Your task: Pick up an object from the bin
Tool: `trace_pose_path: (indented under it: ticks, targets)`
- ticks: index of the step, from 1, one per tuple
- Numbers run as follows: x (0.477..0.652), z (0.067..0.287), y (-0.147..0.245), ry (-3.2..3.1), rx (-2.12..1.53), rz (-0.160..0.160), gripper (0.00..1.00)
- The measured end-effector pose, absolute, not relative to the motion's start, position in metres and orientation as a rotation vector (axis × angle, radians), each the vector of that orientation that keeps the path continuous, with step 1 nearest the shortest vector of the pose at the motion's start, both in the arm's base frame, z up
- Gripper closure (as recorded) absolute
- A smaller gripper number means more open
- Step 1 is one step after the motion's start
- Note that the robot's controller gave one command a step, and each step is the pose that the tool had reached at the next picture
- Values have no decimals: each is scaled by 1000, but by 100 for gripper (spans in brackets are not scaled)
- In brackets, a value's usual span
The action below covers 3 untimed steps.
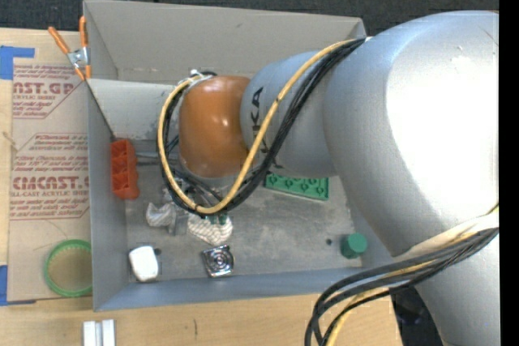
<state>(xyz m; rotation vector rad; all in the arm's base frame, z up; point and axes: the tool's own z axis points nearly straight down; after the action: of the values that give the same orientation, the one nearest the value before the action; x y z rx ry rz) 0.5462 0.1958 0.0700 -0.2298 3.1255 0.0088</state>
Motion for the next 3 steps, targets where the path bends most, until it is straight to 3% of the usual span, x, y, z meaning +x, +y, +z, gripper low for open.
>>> trace_pose_path:
  ticks: [1,3]
  targets:
    - [543,101,192,3136,-243,4,100]
    - [547,193,190,3128,-287,6,100]
